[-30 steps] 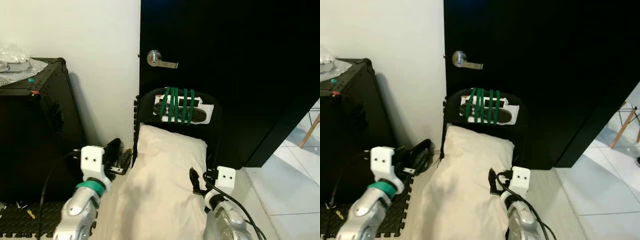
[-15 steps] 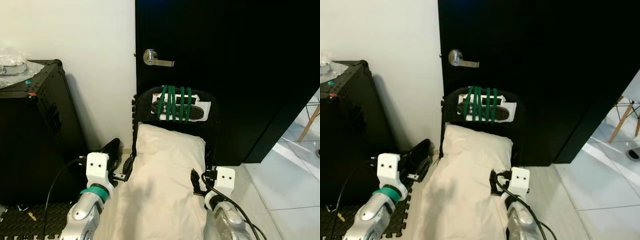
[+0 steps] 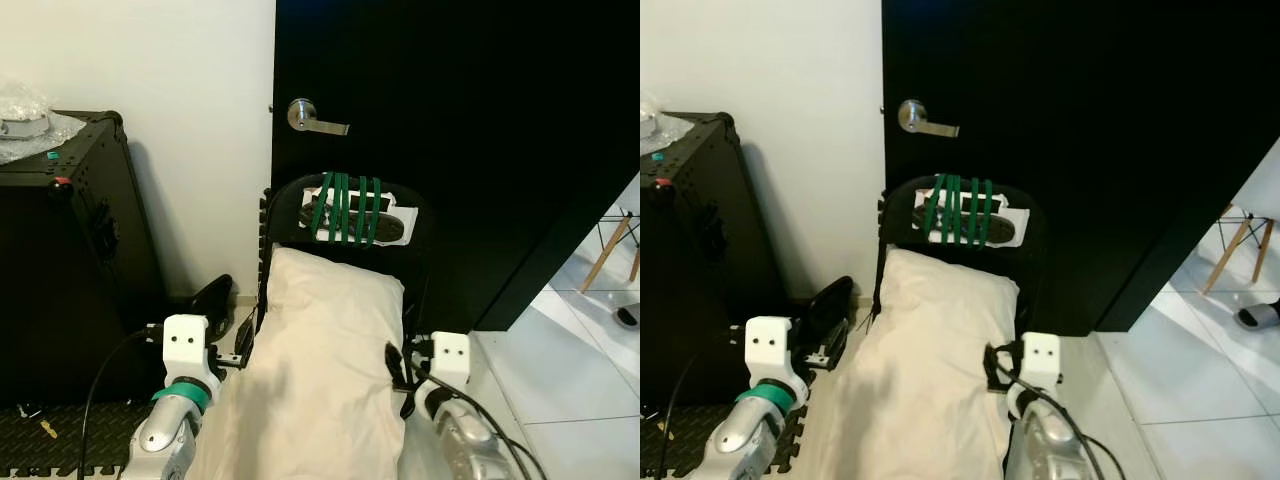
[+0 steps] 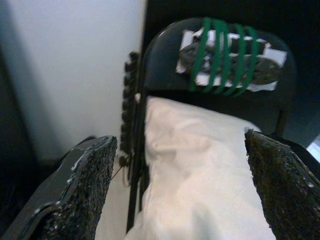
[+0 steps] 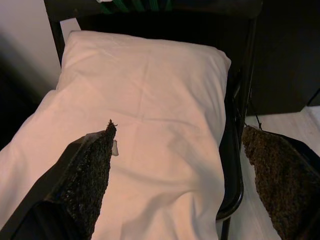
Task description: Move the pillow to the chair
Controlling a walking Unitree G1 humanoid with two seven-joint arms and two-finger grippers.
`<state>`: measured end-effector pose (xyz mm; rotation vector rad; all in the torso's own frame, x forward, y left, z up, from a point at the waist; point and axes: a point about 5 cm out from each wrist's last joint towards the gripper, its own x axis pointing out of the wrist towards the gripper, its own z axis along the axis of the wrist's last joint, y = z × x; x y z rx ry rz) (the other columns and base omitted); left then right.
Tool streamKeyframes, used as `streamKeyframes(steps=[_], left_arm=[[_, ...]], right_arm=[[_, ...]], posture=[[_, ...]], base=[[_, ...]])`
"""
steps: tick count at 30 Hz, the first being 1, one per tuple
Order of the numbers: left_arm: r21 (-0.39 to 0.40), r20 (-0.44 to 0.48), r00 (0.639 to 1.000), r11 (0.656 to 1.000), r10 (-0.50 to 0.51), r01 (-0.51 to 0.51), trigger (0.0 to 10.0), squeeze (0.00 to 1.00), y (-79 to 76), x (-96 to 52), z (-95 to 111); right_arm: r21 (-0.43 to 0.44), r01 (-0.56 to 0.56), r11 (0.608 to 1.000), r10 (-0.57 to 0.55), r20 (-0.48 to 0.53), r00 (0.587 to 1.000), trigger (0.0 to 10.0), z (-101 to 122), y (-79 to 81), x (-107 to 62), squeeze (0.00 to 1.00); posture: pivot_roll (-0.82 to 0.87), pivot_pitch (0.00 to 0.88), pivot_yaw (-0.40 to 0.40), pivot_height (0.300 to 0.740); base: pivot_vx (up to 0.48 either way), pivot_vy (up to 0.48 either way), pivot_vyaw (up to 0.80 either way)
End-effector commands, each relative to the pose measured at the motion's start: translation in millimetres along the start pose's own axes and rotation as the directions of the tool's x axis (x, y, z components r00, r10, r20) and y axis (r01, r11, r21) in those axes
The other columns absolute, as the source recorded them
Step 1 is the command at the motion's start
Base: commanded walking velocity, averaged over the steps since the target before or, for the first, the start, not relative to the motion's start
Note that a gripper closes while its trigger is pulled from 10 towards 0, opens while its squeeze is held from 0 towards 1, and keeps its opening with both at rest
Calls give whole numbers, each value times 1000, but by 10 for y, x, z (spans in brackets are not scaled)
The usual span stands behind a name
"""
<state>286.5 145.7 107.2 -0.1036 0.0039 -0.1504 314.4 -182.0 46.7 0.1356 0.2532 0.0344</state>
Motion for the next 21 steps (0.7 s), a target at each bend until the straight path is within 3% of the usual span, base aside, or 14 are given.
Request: streamKeyframes(steps=[1, 2, 4, 8, 9, 18, 21], left_arm=[[4, 9, 1000, 1000, -25, 25, 10000, 0, -43, 12, 14], [-12, -11, 1000, 1000, -6, 6, 10000, 0, 2, 44, -29], [3, -12, 1000, 1000, 7, -7, 10000, 0, 29, 48, -30], [5, 9, 998, 998, 56, -56, 10000, 0, 157, 12, 31], [13, 3, 997, 997, 75, -75, 10000, 0, 200, -6, 25], [10, 21, 999, 999, 40, -40, 10000, 0, 131, 32, 88], [2, 30, 999, 999, 43, -43, 10000, 0, 113, 88, 106]], right_arm=[[0, -2, 1000, 2, -22, 1000, 10000, -37, -15, -14, 0], [-8, 21, 1000, -21, -16, 1000, 10000, -47, -9, -11, 0], [-13, 42, 999, -42, -4, 999, 10000, -62, -12, -28, 0], [-34, 94, 995, -93, 17, 996, 10000, -95, 21, -46, 0], [-35, 97, 995, -97, 13, 995, 10000, -98, 35, -38, 0], [-15, 58, 998, -57, 59, 997, 10000, 37, 70, -6, 0], [-19, 62, 998, -61, 49, 997, 10000, 36, 59, 5, 0]], posture=[[-26, 0, -25, 739], [-43, 42, -28, 739], [-18, 0, -16, 739], [-15, 23, -13, 739], [-28, 9, 22, 739], [-36, 0, 22, 739], [-27, 0, -15, 739]], base=[[0, 0, 0], [0, 0, 0], [0, 0, 0], [0, 0, 0], [0, 0, 0], [0, 0, 0], [0, 0, 794]])
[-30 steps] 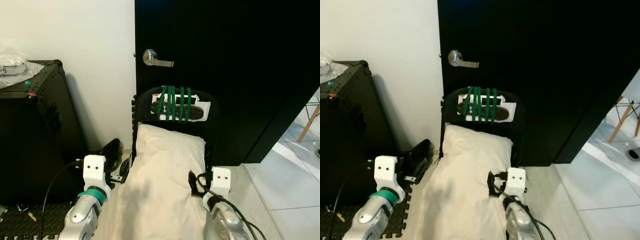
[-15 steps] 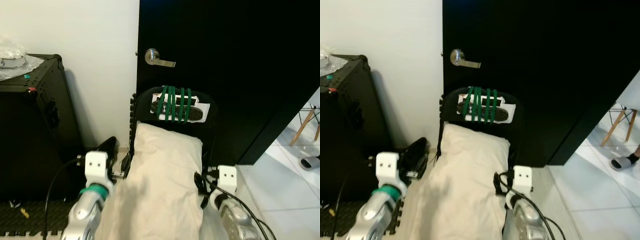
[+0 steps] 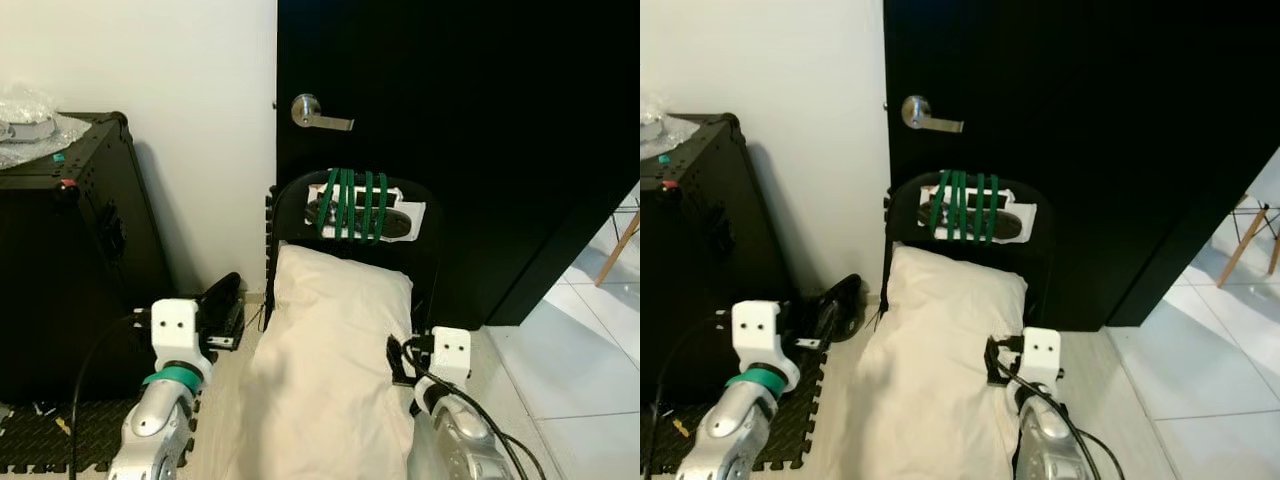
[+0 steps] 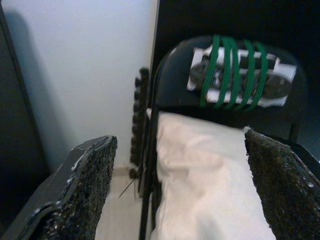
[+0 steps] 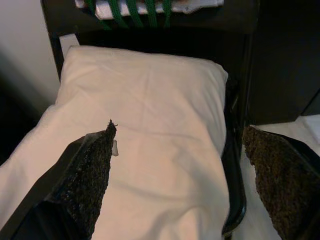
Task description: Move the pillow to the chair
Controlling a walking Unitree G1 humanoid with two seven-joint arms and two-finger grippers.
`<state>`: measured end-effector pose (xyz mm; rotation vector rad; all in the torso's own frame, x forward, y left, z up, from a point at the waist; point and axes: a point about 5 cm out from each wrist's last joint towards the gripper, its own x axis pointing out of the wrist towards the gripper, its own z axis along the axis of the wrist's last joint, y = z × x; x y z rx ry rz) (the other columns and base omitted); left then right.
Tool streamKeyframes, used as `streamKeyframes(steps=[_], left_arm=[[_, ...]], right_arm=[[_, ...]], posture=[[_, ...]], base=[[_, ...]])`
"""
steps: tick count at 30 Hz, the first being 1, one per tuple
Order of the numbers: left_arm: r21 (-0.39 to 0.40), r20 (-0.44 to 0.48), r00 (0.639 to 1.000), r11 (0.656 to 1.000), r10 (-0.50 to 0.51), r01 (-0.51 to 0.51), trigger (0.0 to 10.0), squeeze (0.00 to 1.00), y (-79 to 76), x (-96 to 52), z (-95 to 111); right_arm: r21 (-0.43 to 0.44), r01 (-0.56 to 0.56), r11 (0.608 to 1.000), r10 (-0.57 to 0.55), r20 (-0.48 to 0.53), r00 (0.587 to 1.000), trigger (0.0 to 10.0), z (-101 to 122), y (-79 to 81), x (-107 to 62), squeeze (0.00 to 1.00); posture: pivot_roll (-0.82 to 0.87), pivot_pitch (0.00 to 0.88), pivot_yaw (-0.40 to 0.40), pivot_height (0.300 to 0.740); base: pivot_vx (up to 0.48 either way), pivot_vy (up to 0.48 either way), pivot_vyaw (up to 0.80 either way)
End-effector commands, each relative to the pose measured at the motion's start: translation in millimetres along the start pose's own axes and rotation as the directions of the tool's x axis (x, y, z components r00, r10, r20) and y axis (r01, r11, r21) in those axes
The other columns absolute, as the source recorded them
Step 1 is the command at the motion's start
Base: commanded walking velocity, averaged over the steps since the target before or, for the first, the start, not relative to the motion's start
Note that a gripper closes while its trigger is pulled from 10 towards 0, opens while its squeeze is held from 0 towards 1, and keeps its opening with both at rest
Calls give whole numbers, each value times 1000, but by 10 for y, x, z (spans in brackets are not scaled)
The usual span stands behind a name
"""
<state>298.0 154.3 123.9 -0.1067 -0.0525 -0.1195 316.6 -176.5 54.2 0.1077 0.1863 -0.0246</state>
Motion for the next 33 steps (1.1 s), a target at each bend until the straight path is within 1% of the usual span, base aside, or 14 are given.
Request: streamKeyframes(steps=[1, 2, 6, 7, 9, 10, 12, 13, 14, 15, 18, 21, 23, 33], left_arm=[[2, -27, 1000, 1000, 15, -15, 10000, 0, 29, -17, -70], [2, -28, 999, 1000, 20, -20, 10000, 0, 28, -5, -70], [2, -29, 999, 1000, 23, -23, 10000, 0, 28, 2, -72], [12, -29, 999, 1000, 25, -24, 10000, 0, 25, 4, -69], [12, -29, 999, 1000, 25, -24, 10000, 0, 25, 4, -69], [28, -30, 999, 999, 28, -27, 10000, 0, 36, -16, -71], [45, -46, 997, 998, 55, -53, 10000, 0, 95, -73, -88], [45, -46, 997, 998, 55, -53, 10000, 0, 95, -73, -88], [64, -61, 997, 997, 50, -46, 10000, 0, 109, -91, -100], [76, -71, 997, 996, 41, -35, 10000, 0, 116, -88, -100], [80, -75, 997, 997, 27, -21, 10000, 0, 115, -73, -88], [79, -80, 997, 997, 13, -7, 10000, 0, 116, -37, -72], [74, -80, 997, 997, 7, -1, 10000, 0, 106, -15, -67], [70, -91, 996, 998, -2, 8, 10000, 0, 87, -49, -84]], right_arm=[[1, 4, 1000, -4, -22, 1000, 10000, -35, -5, -3, 0], [0, 6, 1000, -6, -25, 1000, 10000, -36, -2, 7, 0], [-1, 8, 1000, -8, -28, 1000, 10000, -36, 1, 13, 0], [-5, 5, 1000, -5, -30, 1000, 10000, -30, 14, 28, 0], [-5, 5, 1000, -5, -30, 1000, 10000, -30, 14, 28, 0], [-10, -7, 1000, 7, -32, 999, 10000, -17, 48, 51, 0], [-15, -32, 999, 31, -28, 999, 10000, 27, 114, 99, 0], [-15, -32, 999, 31, -28, 999, 10000, 27, 114, 99, 0], [-15, -35, 999, 34, -29, 999, 10000, 31, 127, 113, 0], [-15, -33, 999, 33, -29, 999, 10000, 22, 133, 109, 0], [-10, -28, 1000, 28, -28, 999, 10000, 15, 134, 101, 0], [-4, -17, 1000, 16, -25, 1000, 10000, -6, 120, 78, 0], [3, 3, 1000, -3, -30, 1000, 10000, -35, 72, 54, 0], [3, 13, 1000, -13, -32, 999, 10000, -51, 41, 49, 0]], posture=[[-27, 0, -15, 739], [-21, 0, -40, 739], [-21, 0, -40, 739], [-10, 0, -62, 739], [-10, 0, -62, 739], [5, 0, -74, 739], [13, 0, -54, 739], [13, 0, -54, 739], [30, 0, -32, 739], [20, 0, -13, 739], [11, 0, -6, 739], [1, 0, 9, 739], [-1, 2, 11, 739], [5, 12, 26, 739]], base=[[0, 0, 794], [0, 0, 794], [0, 0, 794], [0, 0, 794], [0, 0, 794], [0, 0, 794], [0, 0, 794], [0, 0, 794], [0, 0, 800], [0, 0, 800], [0, 0, 800], [0, 0, 800], [0, 0, 800], [0, 0, 800]])
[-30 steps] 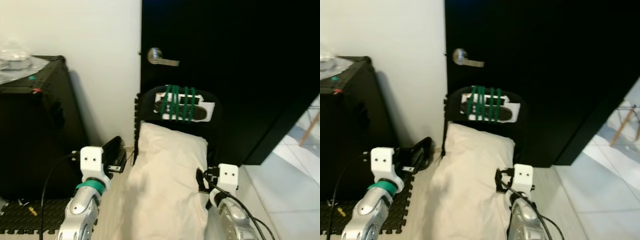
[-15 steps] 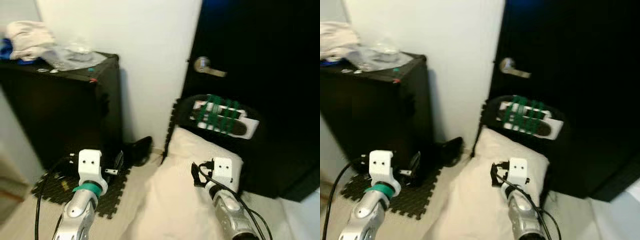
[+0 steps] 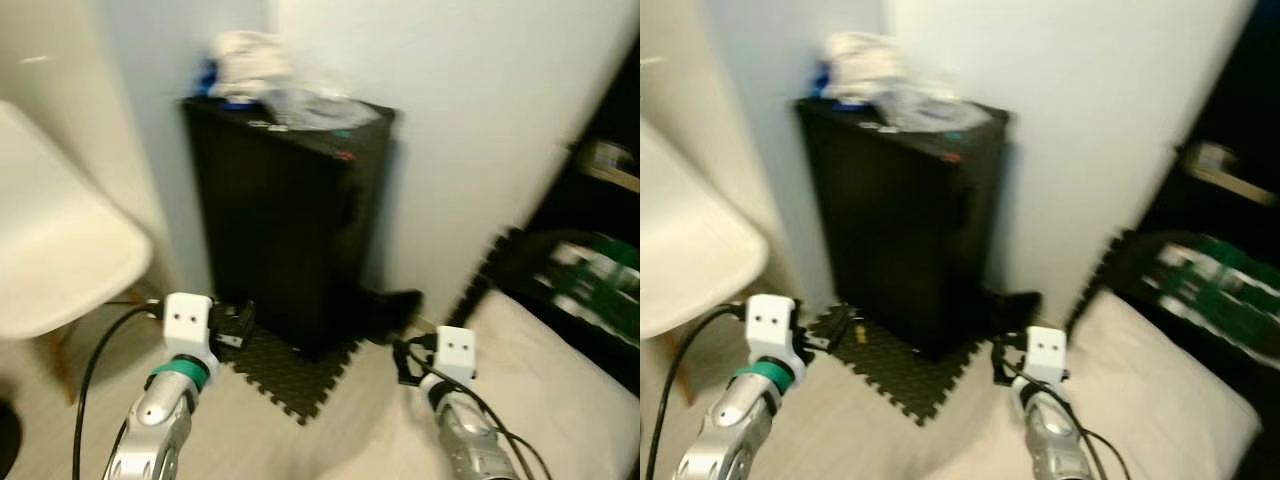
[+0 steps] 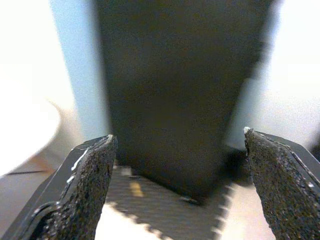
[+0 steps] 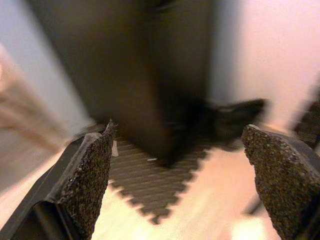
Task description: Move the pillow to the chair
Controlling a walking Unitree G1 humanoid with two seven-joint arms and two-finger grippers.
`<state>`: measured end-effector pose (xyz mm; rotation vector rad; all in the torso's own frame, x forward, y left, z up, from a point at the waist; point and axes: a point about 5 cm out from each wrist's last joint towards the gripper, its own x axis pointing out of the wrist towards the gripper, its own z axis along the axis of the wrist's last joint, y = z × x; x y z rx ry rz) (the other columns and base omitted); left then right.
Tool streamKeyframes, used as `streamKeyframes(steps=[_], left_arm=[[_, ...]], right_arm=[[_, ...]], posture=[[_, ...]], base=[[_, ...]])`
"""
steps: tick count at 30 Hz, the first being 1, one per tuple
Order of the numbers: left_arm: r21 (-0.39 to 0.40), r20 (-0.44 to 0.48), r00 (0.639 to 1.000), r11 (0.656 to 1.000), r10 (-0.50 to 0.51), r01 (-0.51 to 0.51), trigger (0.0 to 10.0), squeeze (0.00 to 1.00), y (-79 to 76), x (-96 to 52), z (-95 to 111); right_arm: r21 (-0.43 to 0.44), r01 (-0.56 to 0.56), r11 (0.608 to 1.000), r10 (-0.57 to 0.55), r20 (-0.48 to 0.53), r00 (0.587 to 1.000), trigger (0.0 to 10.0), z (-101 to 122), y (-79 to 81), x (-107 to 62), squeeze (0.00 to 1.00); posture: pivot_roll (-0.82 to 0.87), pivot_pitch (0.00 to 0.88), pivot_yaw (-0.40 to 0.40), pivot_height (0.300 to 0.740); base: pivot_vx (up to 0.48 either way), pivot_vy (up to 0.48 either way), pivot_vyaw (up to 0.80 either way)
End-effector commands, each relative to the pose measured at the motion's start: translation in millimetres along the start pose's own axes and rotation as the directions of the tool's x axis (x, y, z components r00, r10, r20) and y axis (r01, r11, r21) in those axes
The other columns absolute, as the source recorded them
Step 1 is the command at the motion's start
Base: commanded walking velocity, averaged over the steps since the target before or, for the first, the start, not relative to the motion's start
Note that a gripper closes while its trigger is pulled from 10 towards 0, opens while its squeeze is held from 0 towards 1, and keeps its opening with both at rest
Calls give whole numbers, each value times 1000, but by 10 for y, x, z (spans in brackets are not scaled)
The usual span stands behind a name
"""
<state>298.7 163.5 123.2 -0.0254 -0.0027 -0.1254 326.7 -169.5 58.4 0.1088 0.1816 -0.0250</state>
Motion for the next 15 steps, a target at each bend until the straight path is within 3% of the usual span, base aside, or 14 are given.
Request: streamKeyframes(steps=[1, 15], left_arm=[[0, -44, 999, 1000, -5, 5, 10000, 0, -13, -34, -97], [20, -137, 990, 1000, 22, -19, 10000, 0, -17, -22, -260]], right_arm=[[2, 14, 1000, -13, -37, 999, 10000, -104, -35, -42, 0], [12, 22, 1000, -21, -78, 997, 10000, -198, -26, -60, 0]], posture=[[3, 10, 27, 739], [3, 8, 18, 739]], base=[[0, 0, 800], [0, 0, 800]])
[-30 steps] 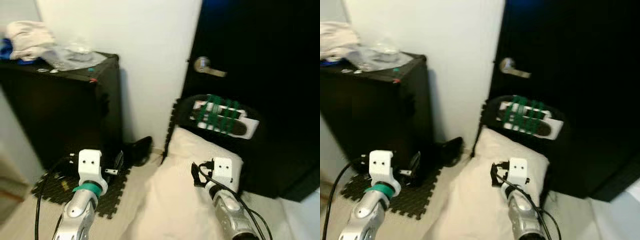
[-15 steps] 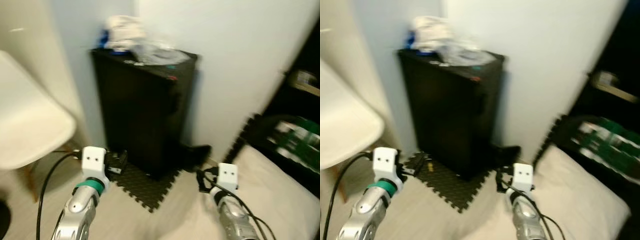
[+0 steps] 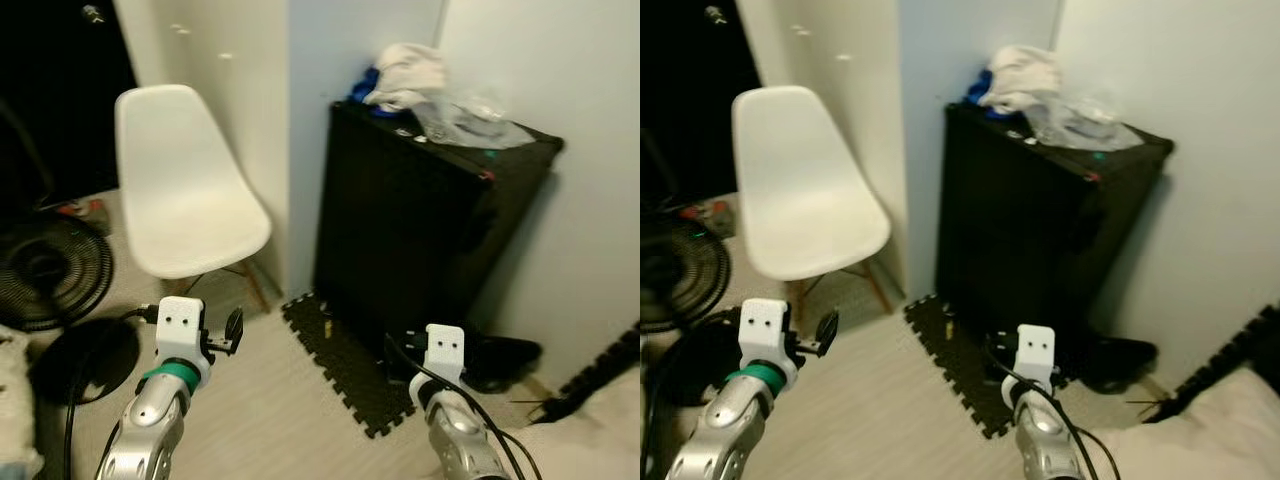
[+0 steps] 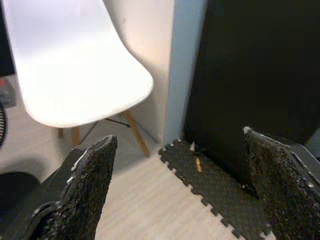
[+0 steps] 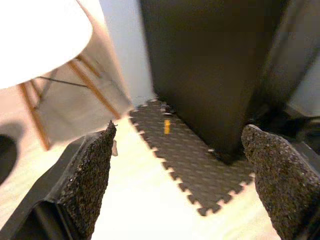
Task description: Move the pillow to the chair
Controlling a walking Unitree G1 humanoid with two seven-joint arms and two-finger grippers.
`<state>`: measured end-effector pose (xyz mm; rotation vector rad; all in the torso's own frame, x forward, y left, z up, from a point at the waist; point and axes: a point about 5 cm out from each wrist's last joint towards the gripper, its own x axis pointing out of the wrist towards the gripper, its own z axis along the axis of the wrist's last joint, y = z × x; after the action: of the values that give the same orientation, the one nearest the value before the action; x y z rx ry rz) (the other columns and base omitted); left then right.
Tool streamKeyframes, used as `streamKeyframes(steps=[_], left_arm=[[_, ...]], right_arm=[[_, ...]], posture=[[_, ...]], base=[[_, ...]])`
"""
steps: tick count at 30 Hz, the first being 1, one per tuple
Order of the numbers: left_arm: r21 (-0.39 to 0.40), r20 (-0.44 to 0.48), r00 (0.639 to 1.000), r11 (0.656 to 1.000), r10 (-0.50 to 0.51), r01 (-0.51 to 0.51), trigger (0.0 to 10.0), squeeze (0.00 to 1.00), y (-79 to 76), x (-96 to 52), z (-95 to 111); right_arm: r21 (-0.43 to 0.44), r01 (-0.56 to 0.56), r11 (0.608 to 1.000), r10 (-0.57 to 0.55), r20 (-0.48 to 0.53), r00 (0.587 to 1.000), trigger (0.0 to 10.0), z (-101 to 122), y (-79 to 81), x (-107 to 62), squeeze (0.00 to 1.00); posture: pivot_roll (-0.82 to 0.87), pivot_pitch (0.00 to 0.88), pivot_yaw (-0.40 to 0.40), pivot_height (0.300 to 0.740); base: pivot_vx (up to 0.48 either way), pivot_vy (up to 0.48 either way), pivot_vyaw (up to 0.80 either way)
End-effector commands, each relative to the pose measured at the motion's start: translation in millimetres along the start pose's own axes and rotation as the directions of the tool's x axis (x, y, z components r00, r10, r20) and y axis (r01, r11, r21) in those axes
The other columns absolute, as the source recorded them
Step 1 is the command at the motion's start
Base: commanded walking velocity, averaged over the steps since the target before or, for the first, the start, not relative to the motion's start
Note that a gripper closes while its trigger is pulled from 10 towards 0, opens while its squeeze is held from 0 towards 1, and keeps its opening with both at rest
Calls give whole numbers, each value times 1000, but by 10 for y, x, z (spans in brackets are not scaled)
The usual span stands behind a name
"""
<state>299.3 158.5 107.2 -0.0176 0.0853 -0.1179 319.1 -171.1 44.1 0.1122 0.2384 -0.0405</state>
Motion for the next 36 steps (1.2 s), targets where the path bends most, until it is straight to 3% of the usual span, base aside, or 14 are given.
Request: streamKeyframes(steps=[1, 10, 16, 23, 28, 36], left_arm=[[20, -58, 998, 1000, 15, -14, 10000, 0, 25, -21, -125], [17, -117, 993, 1000, 26, -24, 10000, 0, 25, 1, -322], [45, -126, 991, 997, -49, 55, 10000, 0, -87, -21, -372], [38, -152, 988, 999, 20, -14, 10000, 0, -40, -20, -502], [25, -141, 990, 999, 22, -19, 10000, 0, -58, -28, -495], [-8, -112, 993, 1000, -24, 23, 10000, 0, -106, -6, -444]], right_arm=[[11, 2, 1000, -2, -32, 999, 10000, -64, 8, -10, 0], [14, 17, 1000, -16, -110, 994, 10000, -246, 26, -57, 0], [8, 21, 1000, -20, -140, 990, 10000, -326, 1, -94, 0], [-19, 38, 999, -41, -179, 983, 10000, -408, -63, -128, 0], [-32, 42, 999, -48, -229, 972, 10000, -470, -68, -140, 0], [-37, 57, 998, -64, -221, 973, 10000, -412, -34, -93, 0]], posture=[[3, 8, 18, 739], [-5, 1, 13, 739], [-8, 0, 16, 739], [-13, 0, 3, 739], [-4, 0, -27, 739], [-18, 11, -43, 739]], base=[[0, 0, 800], [0, 0, 800], [0, 0, 800], [0, 0, 798], [0, 0, 0], [0, 0, 0]])
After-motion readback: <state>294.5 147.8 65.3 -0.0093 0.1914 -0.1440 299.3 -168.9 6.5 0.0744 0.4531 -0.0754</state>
